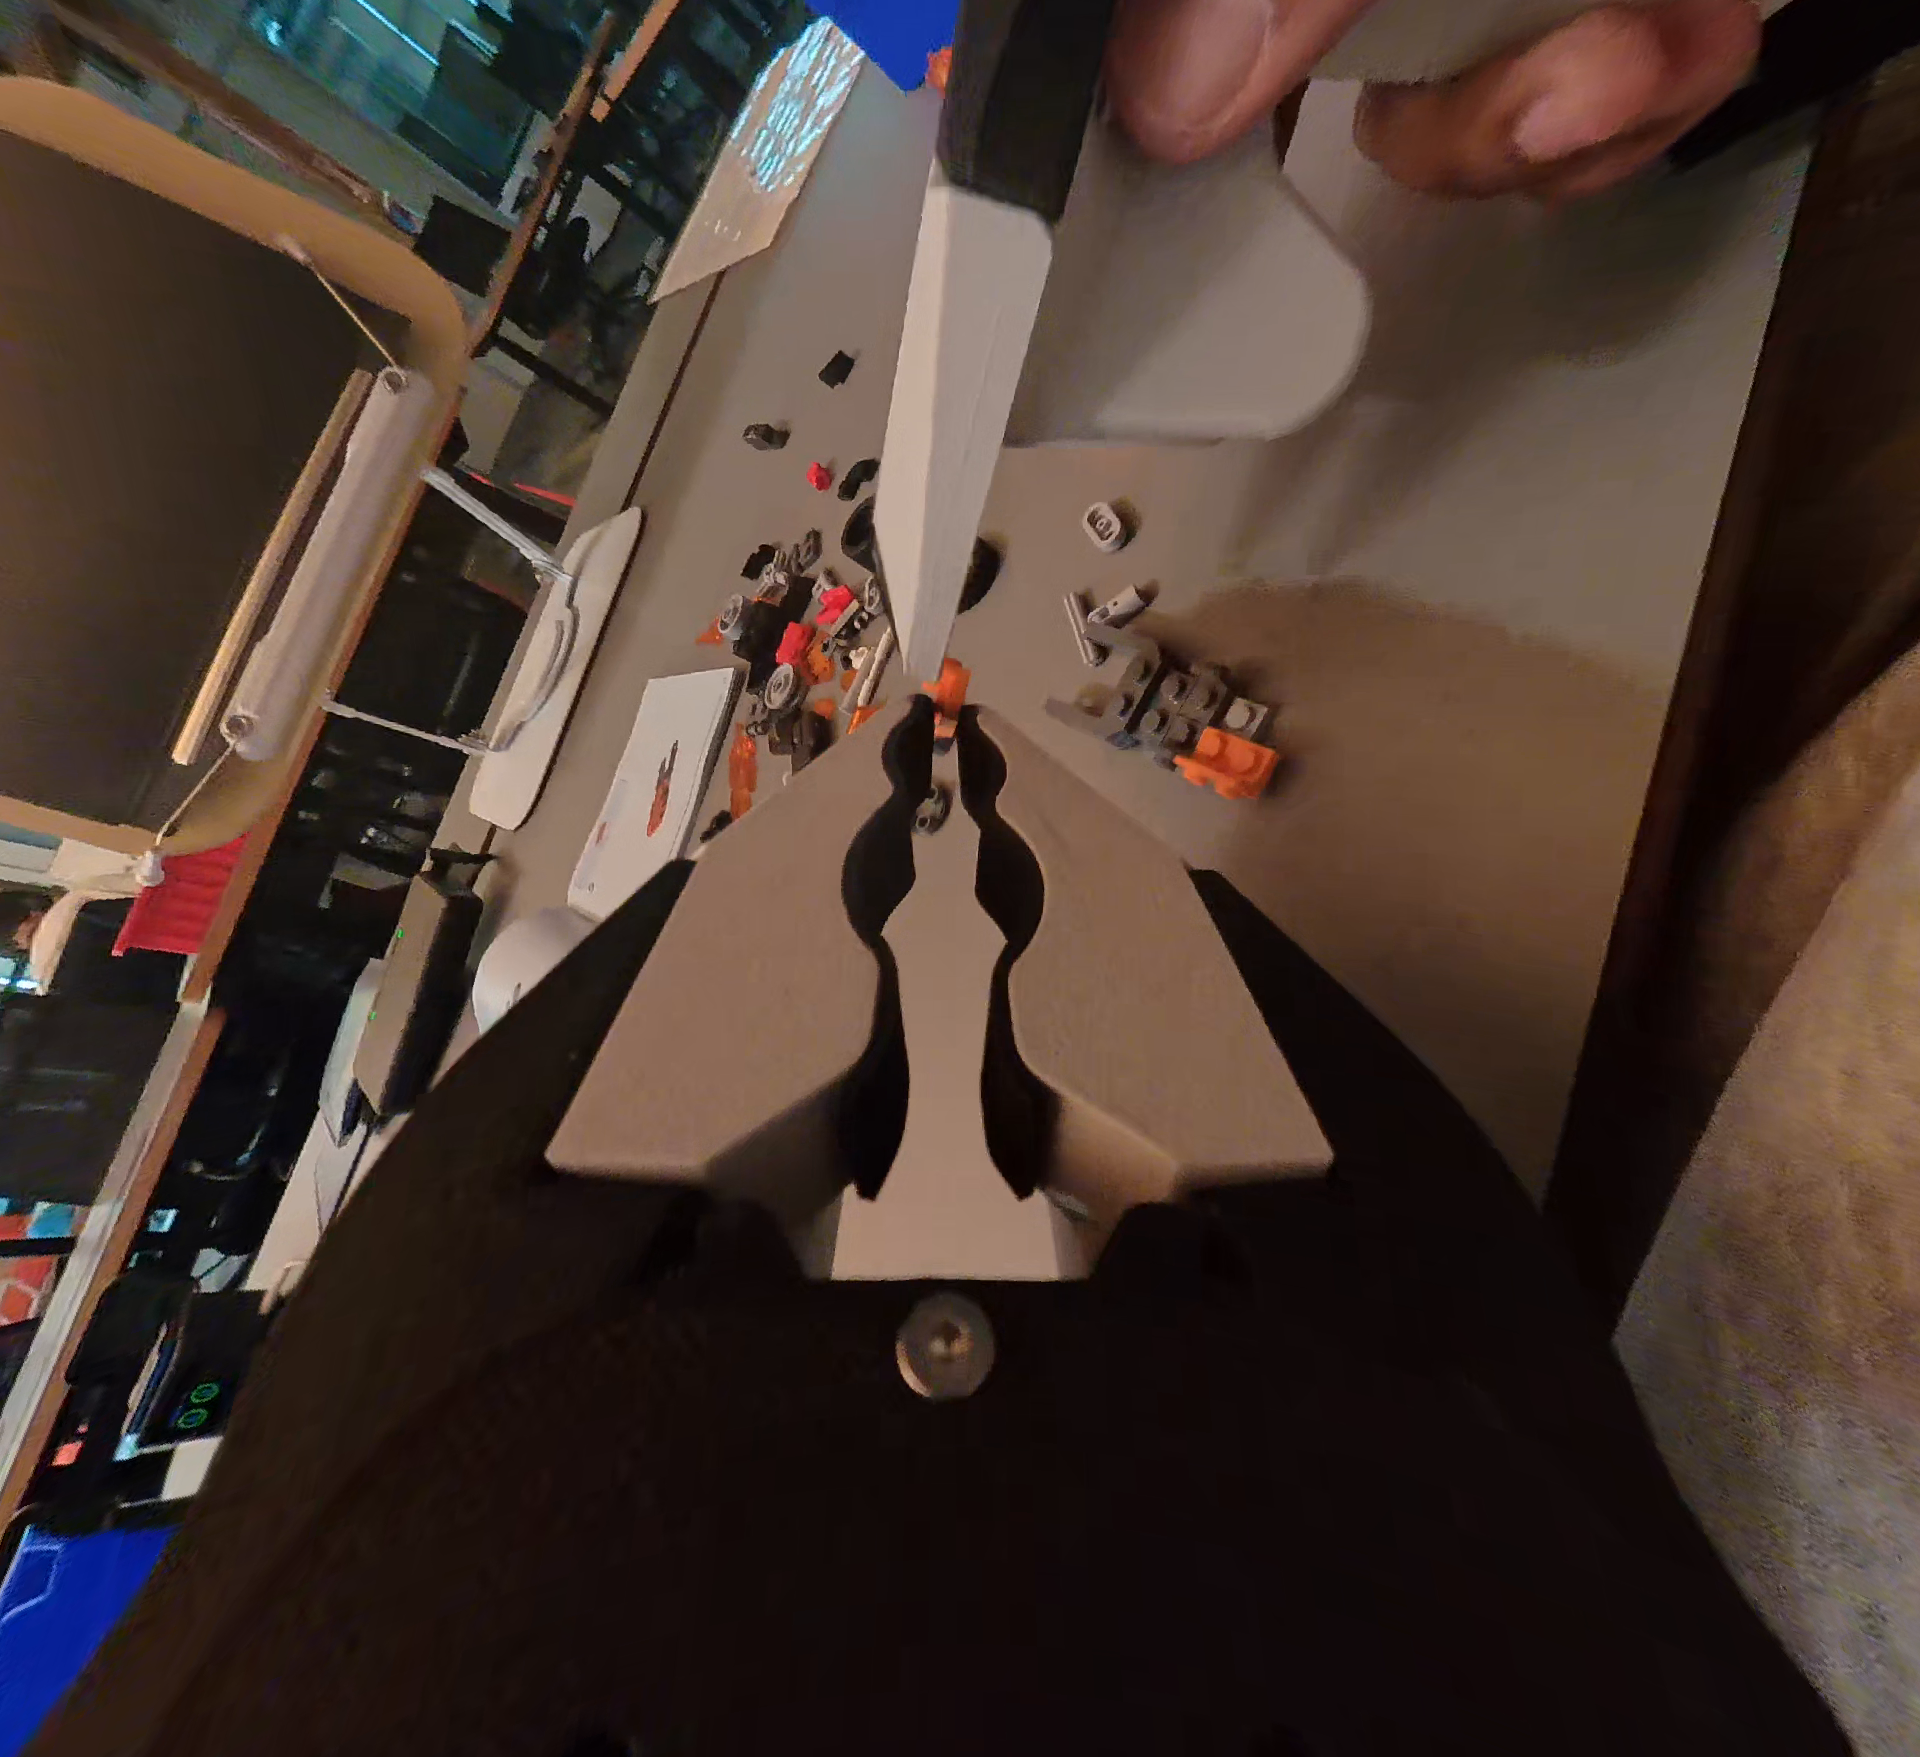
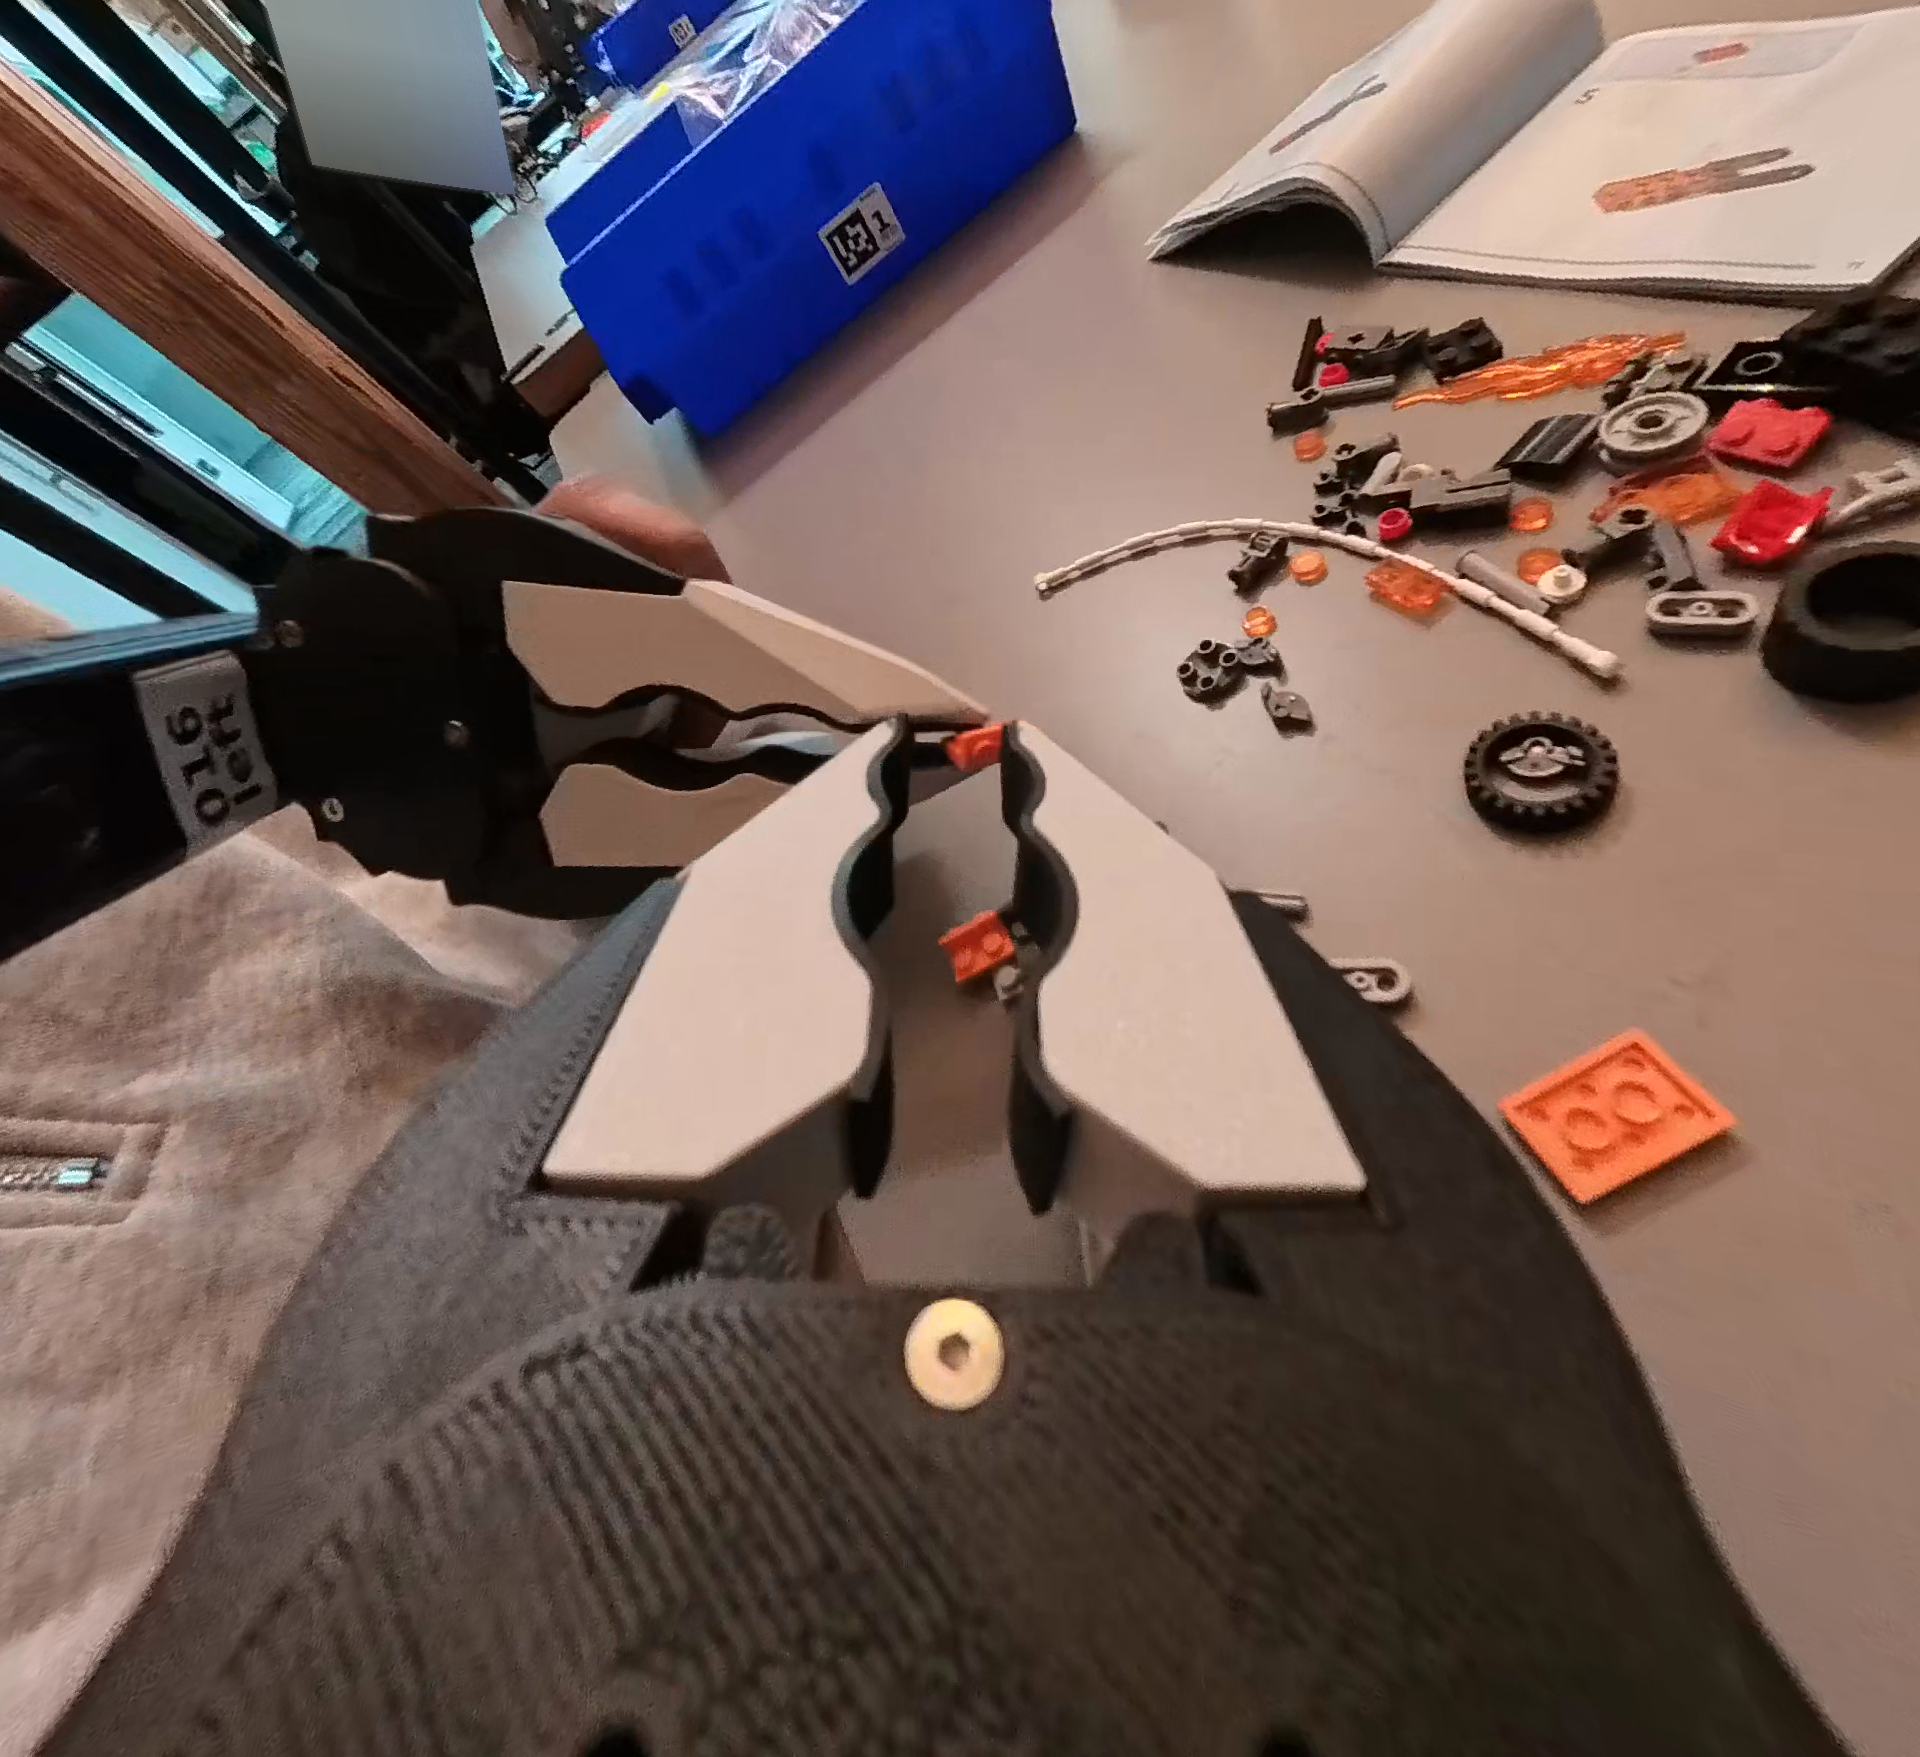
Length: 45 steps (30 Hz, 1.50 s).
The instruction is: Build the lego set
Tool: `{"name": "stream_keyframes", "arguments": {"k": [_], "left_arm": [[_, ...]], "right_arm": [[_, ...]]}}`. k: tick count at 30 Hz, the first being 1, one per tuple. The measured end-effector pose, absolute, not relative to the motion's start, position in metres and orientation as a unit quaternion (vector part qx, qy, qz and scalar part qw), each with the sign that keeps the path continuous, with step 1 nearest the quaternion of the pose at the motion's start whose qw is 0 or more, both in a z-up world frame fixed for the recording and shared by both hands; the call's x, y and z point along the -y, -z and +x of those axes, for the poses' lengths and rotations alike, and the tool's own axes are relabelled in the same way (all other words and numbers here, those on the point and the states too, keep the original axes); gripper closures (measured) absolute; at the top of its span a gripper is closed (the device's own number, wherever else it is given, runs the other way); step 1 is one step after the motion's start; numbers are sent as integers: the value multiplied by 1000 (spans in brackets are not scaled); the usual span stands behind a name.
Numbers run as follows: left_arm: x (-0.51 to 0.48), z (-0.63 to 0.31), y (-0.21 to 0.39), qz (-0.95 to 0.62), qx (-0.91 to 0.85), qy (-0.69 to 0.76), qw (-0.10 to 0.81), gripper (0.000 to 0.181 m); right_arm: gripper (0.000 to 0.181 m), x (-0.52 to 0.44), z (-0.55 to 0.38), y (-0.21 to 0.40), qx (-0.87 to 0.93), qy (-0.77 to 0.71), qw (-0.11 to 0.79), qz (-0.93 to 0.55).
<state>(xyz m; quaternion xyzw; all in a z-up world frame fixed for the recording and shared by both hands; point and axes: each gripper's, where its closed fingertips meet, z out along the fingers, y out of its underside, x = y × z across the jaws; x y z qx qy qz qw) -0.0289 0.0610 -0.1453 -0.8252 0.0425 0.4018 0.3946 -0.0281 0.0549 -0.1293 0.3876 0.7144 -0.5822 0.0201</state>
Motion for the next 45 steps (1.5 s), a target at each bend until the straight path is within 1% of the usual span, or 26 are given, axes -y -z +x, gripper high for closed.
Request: {"name": "stream_keyframes", "arguments": {"k": [2,5,14,19,23,26,30,35,39,42,45], "left_arm": [[-62,-27,145,-824,-47,-404,394,178],[-65,-25,146,-822,-57,-409,391,177],[-89,-16,153,-830,-86,-396,383,177],[-109,-2,174,-875,-61,-287,385,176],[-112,4,179,-893,-43,-226,388,170],[-109,8,178,-896,-30,-196,397,165],[-101,6,171,-895,-7,-170,412,162],[-83,-2,160,-889,45,-116,440,159],[-70,-1,166,-895,63,-74,435,156],[-66,0,171,-897,68,-64,433,154],[-66,3,178,-903,65,-54,422,152]], "right_arm": [[167,-55,-28,131,-717,578,20,388],[176,-58,-28,134,-717,574,18,394],[178,-83,-20,142,-715,555,17,425],[181,-105,-8,166,-724,522,15,451],[181,-116,-1,174,-726,511,13,461],[181,-121,1,179,-743,492,-6,455],[181,-122,5,180,-765,478,-27,431],[174,-125,6,176,-785,459,-56,412],[169,-123,7,180,-803,436,-62,402],[169,-120,7,185,-819,417,-74,387],[174,-117,6,185,-824,413,-72,381]]}}
